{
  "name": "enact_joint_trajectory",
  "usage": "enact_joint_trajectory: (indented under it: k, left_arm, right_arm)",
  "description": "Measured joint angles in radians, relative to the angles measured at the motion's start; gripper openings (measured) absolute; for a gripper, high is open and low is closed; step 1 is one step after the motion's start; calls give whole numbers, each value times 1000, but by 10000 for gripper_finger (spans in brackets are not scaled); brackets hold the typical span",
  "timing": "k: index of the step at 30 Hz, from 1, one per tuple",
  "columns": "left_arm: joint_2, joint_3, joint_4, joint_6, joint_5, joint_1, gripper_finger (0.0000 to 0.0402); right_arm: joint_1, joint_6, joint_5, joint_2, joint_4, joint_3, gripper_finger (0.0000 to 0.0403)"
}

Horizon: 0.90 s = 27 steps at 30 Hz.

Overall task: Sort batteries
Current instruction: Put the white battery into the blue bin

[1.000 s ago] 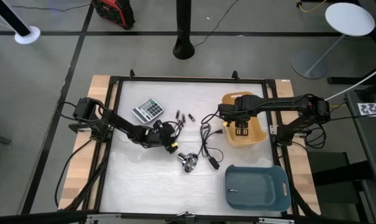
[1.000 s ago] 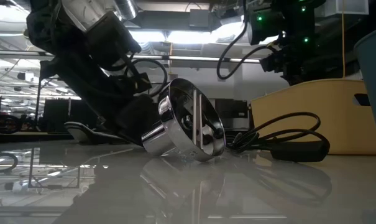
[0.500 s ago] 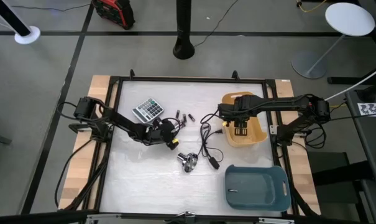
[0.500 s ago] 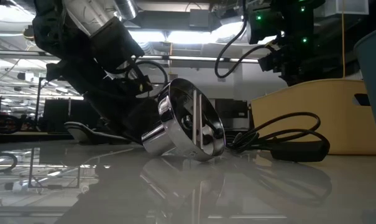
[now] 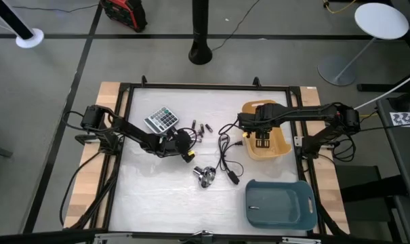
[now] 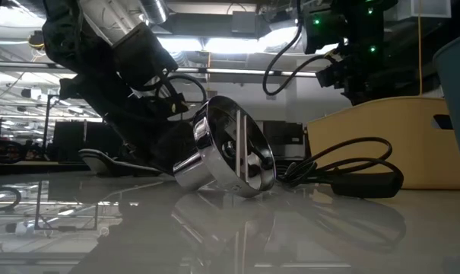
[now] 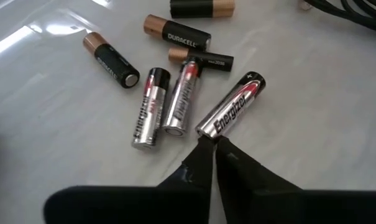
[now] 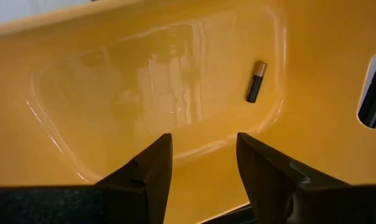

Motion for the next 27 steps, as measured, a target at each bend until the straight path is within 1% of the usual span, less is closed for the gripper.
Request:
enact_joint_trajectory:
  k: [2, 15, 18, 22, 27]
  left_arm:
    - [0, 0, 0, 0, 10, 0, 3]
    - [-2, 0, -2, 1, 32, -3, 4]
    - [-8, 0, -4, 69, 75, -5, 9]
    - [-30, 0, -14, 143, 126, -16, 33]
    - [-61, 7, -9, 215, 127, -15, 92]
  right_arm:
    - [0, 0, 0, 0, 0, 0, 177]
    - [0, 0, 0, 0, 0, 0, 177]
    - [0, 0, 0, 0, 0, 0, 177]
    - [0, 0, 0, 0, 0, 0, 177]
    - [0, 0, -2, 1, 0, 0, 177]
